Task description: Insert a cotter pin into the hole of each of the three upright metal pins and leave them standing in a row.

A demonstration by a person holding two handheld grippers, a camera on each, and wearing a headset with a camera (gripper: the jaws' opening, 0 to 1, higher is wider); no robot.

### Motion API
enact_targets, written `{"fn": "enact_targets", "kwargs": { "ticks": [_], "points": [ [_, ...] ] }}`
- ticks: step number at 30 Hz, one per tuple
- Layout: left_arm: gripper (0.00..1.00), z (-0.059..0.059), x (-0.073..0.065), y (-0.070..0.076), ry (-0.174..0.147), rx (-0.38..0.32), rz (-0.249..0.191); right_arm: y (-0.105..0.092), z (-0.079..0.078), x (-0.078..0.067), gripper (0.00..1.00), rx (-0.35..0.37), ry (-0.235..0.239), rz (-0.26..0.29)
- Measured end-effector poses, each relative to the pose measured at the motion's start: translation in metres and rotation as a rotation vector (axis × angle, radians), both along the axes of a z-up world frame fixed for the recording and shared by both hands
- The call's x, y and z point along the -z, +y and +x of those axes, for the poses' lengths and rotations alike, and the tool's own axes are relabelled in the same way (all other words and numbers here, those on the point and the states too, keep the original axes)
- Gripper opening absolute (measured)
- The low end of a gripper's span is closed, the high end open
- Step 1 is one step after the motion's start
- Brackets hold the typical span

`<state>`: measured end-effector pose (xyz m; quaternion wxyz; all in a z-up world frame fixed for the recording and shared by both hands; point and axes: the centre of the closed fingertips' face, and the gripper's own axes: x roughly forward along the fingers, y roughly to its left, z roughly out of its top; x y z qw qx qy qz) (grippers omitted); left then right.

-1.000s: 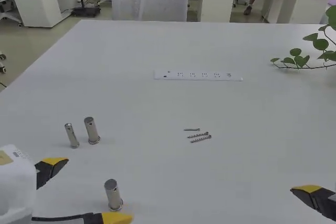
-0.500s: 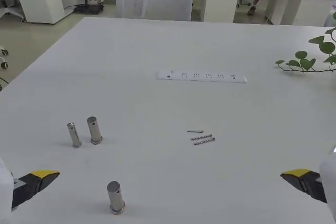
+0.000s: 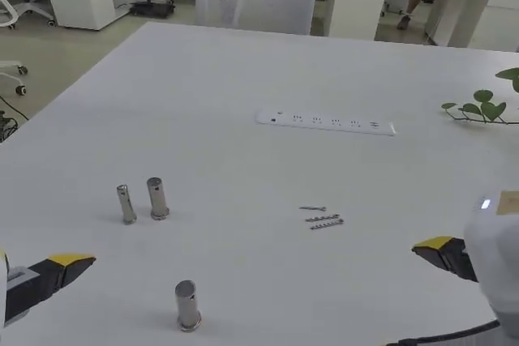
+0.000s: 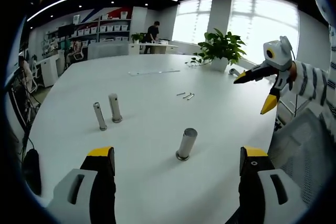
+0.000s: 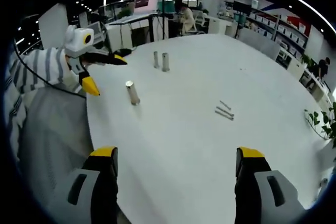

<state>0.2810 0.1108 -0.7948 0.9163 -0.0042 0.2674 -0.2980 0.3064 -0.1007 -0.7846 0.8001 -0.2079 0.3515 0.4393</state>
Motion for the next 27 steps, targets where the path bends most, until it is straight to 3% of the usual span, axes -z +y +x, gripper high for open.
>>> {"fn": "enact_targets", "kwargs": {
  "ticks": [8,14,20,24,27],
  "points": [
    [0.99,-0.006,0.007,0.005,0.028,0.006,-0.008,0.009,0.018,0.003,0.88,-0.115,-0.022,-0.051],
    [0.99,-0.008,0.008,0.008,0.041,0.004,-0.007,0.014,0.031,0.004,0.84,-0.188,-0.002,-0.066],
    [0.99,-0.009,0.014,0.009,0.065,-0.007,-0.036,0.012,0.036,0.013,0.83,-0.339,-0.020,-0.196],
    [0.99,-0.012,0.017,0.008,0.078,-0.001,-0.031,0.013,0.040,0.018,0.82,-0.399,-0.021,-0.228],
    [0.99,-0.013,0.019,0.007,0.087,0.003,-0.028,0.013,0.037,0.022,0.76,-0.496,0.008,-0.254]
  ]
}}
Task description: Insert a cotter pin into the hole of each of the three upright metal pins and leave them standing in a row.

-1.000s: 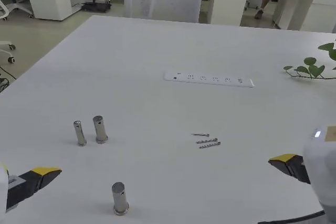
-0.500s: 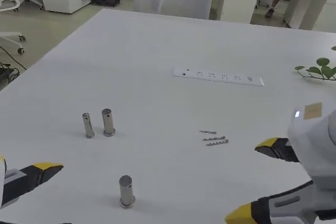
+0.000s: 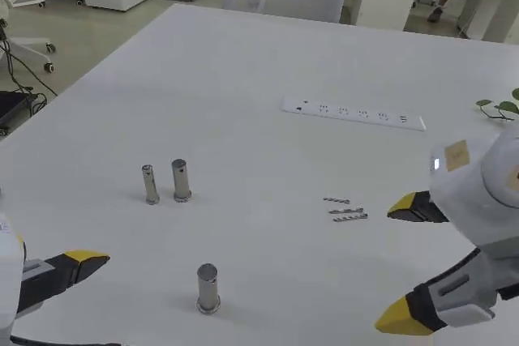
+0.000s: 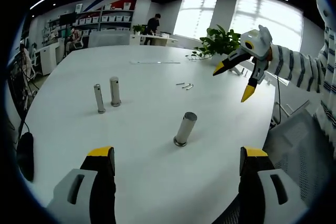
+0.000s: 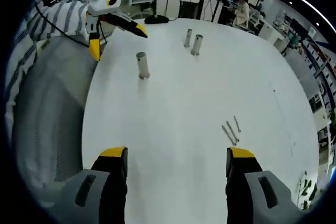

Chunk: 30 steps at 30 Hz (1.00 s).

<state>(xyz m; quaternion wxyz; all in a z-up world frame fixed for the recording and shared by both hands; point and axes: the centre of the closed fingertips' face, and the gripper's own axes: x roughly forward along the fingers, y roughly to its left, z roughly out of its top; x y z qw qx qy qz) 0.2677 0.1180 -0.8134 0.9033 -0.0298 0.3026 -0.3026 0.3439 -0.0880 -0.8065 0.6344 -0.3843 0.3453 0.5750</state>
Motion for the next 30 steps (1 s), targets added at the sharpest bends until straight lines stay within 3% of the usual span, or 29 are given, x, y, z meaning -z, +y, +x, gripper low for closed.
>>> {"fn": "enact_targets", "kwargs": {
  "ticks": [3,8,11,17,20,23,30],
  "points": [
    [0.99,0.000,0.000,-0.001,0.002,0.002,0.001,0.004,0.001,0.002,0.73,-0.035,0.019,0.004],
    [0.99,-0.002,0.003,-0.003,0.010,0.004,0.003,0.003,0.012,0.007,0.72,-0.073,0.013,-0.031],
    [0.99,-0.003,0.003,-0.005,0.018,0.004,-0.002,0.005,0.015,0.008,0.69,-0.089,0.043,-0.019],
    [0.99,-0.007,0.003,-0.006,0.028,0.007,-0.002,0.000,0.025,0.017,0.64,-0.128,0.031,-0.041],
    [0.99,-0.008,0.004,-0.004,0.033,0.009,0.008,-0.005,0.031,0.023,0.58,-0.144,0.023,-0.065],
    [0.95,-0.008,0.004,-0.001,0.009,0.021,0.057,-0.013,0.036,0.025,0.58,-0.174,0.016,-0.116],
    [0.95,-0.009,0.004,-0.001,0.016,0.027,0.065,-0.010,0.048,0.026,0.56,-0.196,0.022,-0.117]
  ]
}}
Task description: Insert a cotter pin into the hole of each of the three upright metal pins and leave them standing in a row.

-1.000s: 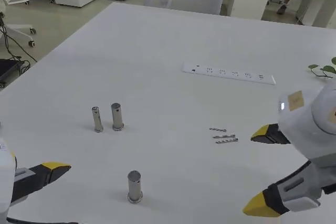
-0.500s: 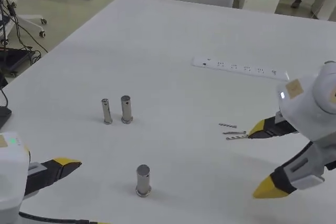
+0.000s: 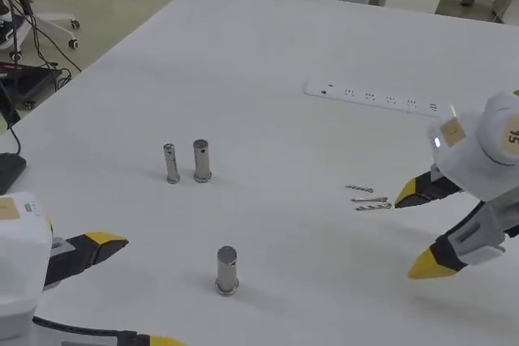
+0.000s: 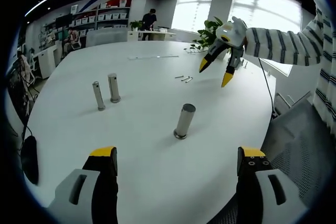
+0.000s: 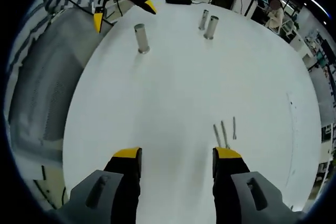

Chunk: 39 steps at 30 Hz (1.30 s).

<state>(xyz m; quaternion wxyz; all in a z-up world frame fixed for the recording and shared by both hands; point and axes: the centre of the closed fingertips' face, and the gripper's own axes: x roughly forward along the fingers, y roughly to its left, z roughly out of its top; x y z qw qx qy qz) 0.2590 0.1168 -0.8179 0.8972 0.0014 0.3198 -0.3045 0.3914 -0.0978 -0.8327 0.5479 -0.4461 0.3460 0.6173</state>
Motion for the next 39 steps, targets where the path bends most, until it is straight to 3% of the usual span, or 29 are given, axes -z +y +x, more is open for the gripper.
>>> {"fn": "enact_targets", "kwargs": {
  "ticks": [15,18,20,22,27,35,39],
  "points": [
    [0.96,-0.005,0.002,-0.001,0.014,0.013,0.014,0.014,0.030,0.006,0.37,-0.052,0.005,-0.050],
    [0.96,-0.004,0.003,0.000,0.014,0.008,0.015,0.016,0.038,0.009,0.35,-0.044,0.022,-0.059],
    [0.95,-0.003,0.001,-0.001,0.013,0.003,-0.001,0.018,0.039,0.013,0.34,-0.022,0.059,-0.060],
    [0.95,-0.001,-0.001,-0.001,0.008,-0.002,-0.007,0.018,0.044,0.017,0.32,-0.018,0.061,-0.073],
    [0.95,0.001,-0.001,-0.001,0.008,-0.001,-0.001,0.014,0.046,0.024,0.32,-0.047,0.075,-0.120],
    [0.95,0.000,0.002,0.000,0.017,-0.005,0.001,0.012,0.046,0.029,0.29,-0.050,0.099,-0.138],
    [0.95,-0.001,0.002,0.001,0.018,-0.007,0.001,0.010,0.050,0.031,0.28,-0.053,0.086,-0.149]
  ]
}}
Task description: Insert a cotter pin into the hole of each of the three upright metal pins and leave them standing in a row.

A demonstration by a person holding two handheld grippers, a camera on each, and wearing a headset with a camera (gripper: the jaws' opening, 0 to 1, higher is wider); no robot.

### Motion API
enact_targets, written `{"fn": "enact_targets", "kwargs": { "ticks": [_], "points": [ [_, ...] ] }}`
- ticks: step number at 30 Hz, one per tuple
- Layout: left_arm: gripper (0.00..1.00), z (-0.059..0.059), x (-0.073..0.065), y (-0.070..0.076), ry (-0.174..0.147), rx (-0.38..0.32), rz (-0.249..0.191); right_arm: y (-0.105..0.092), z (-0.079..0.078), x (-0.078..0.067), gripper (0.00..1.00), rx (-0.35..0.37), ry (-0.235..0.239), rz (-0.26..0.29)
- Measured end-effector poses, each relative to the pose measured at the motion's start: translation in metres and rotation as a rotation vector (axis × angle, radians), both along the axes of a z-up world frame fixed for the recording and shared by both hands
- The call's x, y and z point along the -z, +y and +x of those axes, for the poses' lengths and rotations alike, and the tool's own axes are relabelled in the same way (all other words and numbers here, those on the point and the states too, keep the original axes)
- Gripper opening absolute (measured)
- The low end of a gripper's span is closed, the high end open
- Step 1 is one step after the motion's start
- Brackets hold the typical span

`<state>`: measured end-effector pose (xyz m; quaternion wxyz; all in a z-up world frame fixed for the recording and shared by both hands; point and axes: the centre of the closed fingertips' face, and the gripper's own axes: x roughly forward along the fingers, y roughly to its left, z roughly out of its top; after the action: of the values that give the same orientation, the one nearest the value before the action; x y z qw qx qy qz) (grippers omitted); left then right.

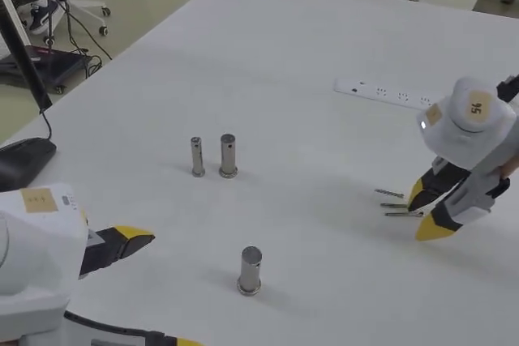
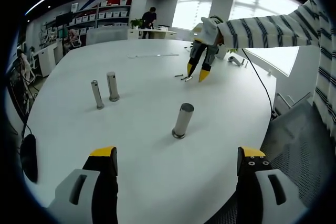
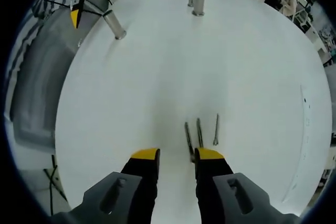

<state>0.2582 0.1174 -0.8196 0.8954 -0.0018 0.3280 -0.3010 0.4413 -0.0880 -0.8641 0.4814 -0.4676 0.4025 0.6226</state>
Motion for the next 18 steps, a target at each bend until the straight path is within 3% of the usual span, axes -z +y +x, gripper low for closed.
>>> {"fn": "enact_targets", "kwargs": {
  "ticks": [7,18],
  "points": [
    [0.94,-0.0017,0.0020,0.0018,0.006,-0.007,0.002,-0.0016,0.0036,0.0013,0.21,0.027,0.000,0.015],
    [0.93,-0.0014,0.0067,0.0038,0.014,-0.007,0.019,-0.0003,0.0088,0.0034,0.12,-0.018,-0.085,-0.025]
  ]
}}
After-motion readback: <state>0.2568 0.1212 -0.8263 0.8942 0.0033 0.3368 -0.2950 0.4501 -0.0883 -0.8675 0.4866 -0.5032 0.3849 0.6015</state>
